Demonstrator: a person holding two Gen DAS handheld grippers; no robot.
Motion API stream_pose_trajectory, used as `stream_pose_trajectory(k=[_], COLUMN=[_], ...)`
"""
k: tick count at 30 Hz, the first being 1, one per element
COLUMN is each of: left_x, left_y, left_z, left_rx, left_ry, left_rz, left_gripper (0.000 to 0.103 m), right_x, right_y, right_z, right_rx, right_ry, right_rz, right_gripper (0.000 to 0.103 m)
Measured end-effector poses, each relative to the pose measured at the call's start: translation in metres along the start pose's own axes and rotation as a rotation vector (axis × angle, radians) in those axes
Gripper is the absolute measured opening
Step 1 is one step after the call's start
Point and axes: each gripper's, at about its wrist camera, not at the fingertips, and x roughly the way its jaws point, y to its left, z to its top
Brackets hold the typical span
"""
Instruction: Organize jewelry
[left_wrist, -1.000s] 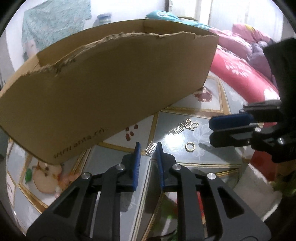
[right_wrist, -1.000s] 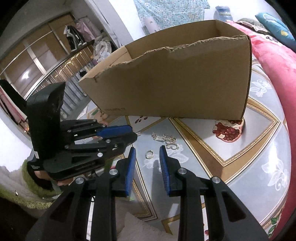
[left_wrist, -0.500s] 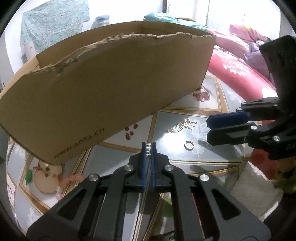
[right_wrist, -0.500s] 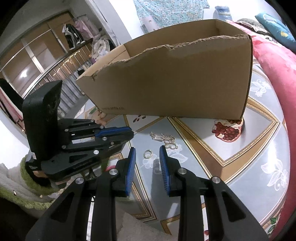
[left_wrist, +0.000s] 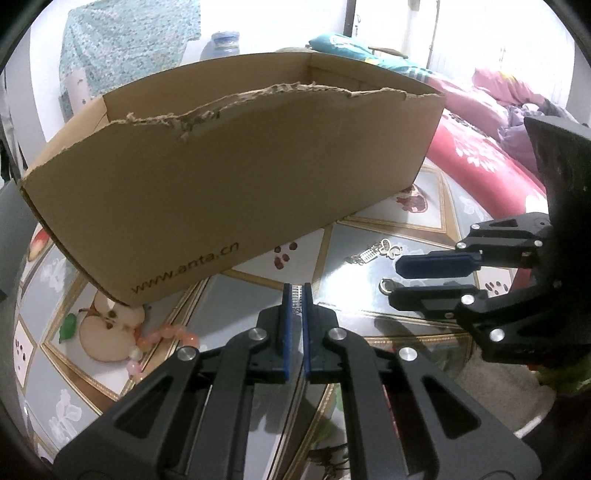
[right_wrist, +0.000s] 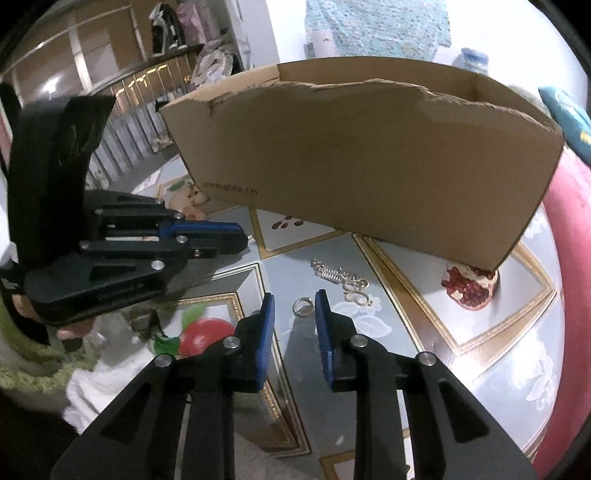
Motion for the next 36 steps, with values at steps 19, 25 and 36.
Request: stream_pose_trajectory(k=[19, 25, 36], left_x=[0.004, 0.003, -0.033], left_y=[0.006, 0.006, -0.009], left_z=[0.0, 0.001, 0.01], left_rx=[0.003, 0.001, 0.022], left_ry=[0.016, 0.014, -0.071], left_rz=[-0.004, -0.002, 0.006], left_gripper=[0.004, 0.004, 0.004], right_x=[0.01, 0.008, -0.035], right_y=[-0.021, -0.024, -0.019], right_z=[0.015, 0.016, 0.026], right_rx=[-0.264, -0.243, -0.191], right_ry=[0.099, 0.1, -0.016], right_rz=[0.21, 0.225, 0.209], right_gripper=[0.011, 0.01, 0.01])
